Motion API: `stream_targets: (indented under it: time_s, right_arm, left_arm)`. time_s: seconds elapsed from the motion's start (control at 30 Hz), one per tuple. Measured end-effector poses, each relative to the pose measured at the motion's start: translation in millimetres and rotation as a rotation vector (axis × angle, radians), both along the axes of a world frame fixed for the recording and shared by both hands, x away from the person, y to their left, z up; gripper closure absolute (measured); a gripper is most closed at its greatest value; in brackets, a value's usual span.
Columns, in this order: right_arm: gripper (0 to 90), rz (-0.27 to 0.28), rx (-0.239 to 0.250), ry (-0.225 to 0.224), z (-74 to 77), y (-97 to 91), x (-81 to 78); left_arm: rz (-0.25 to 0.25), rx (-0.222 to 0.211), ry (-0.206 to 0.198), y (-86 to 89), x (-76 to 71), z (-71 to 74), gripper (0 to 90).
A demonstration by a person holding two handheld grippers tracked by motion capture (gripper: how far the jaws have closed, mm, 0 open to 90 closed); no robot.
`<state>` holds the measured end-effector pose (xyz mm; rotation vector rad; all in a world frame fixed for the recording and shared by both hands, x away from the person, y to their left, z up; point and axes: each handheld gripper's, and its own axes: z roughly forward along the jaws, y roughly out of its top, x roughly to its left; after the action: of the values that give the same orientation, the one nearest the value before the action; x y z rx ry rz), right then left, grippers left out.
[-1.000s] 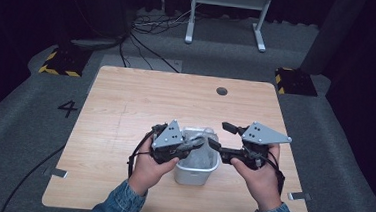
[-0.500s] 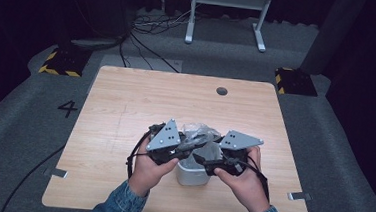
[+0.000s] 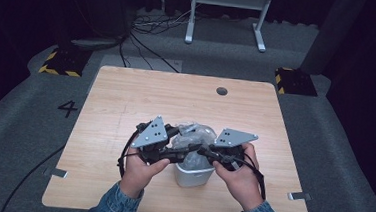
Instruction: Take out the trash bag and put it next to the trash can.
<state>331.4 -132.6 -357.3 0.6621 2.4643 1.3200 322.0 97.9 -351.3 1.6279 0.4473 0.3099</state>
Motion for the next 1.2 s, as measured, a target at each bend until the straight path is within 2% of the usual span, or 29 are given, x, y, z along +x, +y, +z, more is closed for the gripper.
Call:
stream_targets:
  time_s: [0.1, 0.13, 0.37, 0.67, 0.87, 1.03, 1.17, 1.2]
  right_arm:
    - [87.7, 0.001, 0.008, 0.000, 3.2, 0.3, 0.8]
    - [87.7, 0.004, 0.011, 0.002, 4.7, 0.2, 1.3]
    - [87.6, 0.009, 0.027, -0.016, 21.8, -1.5, 1.7]
    - [87.0, 0.032, 0.084, -0.043, 44.8, -7.1, 8.8]
    - [87.1, 0.049, 0.103, -0.068, 60.9, -7.5, 14.8]
    - [87.2, 0.074, 0.104, -0.080, 70.0, -2.5, 18.1]
    - [87.7, 0.090, 0.076, -0.087, 72.1, 5.9, 19.0]
    - [87.8, 0.093, 0.071, -0.090, 72.2, 7.3, 19.6]
  left_arm:
    - [0.037, 0.001, -0.007, 6.7, -1.7, 0.7, 34.0]
    - [0.047, 0.011, -0.017, 9.8, -3.1, 1.7, 33.0]
    - [0.105, 0.064, -0.052, 35.9, -17.1, 10.1, 28.9]
    - [0.216, 0.103, -0.032, 67.1, -31.3, 3.5, 27.3]
    - [0.284, 0.095, -0.022, 88.5, -43.5, 0.2, 26.9]
    - [0.312, 0.087, -0.030, 98.0, -53.4, -1.3, 26.2]
    - [0.312, 0.050, -0.018, 103.3, -59.1, -3.1, 25.8]
    - [0.317, 0.029, -0.022, 105.1, -60.4, -2.7, 25.8]
